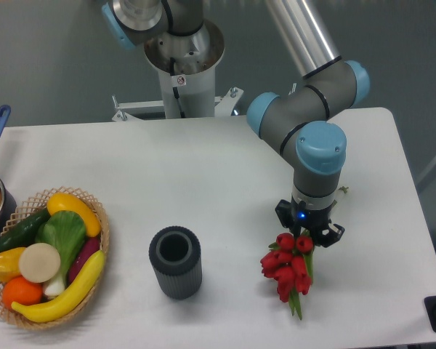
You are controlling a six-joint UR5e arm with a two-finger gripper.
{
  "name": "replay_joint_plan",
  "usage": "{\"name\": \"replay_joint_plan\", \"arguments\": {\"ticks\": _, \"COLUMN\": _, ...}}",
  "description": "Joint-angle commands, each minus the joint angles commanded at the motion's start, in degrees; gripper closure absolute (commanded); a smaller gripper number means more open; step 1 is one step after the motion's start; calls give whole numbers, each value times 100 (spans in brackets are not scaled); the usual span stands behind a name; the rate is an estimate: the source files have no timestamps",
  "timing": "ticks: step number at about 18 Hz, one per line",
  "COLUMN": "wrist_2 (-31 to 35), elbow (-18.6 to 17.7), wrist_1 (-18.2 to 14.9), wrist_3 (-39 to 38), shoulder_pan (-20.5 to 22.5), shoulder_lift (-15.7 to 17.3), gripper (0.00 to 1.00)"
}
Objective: Place the flowers on the table
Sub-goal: 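Lay the tulips flat on the table and open the gripper, then hold the open gripper above the released tulips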
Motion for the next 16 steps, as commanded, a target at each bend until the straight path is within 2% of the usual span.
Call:
{"name": "replay_joint_plan", "arguments": {"ticks": 12, "wrist_2": -18, "elbow": 61, "wrist_1": 44, "wrist_3": 9, "shoulder_pan": 79, "shoulder_lift": 79, "gripper": 0}}
{"name": "replay_joint_plan", "arguments": {"ticks": 16, "wrist_2": -18, "elbow": 44, "wrist_1": 53, "wrist_3": 79, "shoulder_pan": 97, "shoulder_lift": 237, "gripper": 0}}
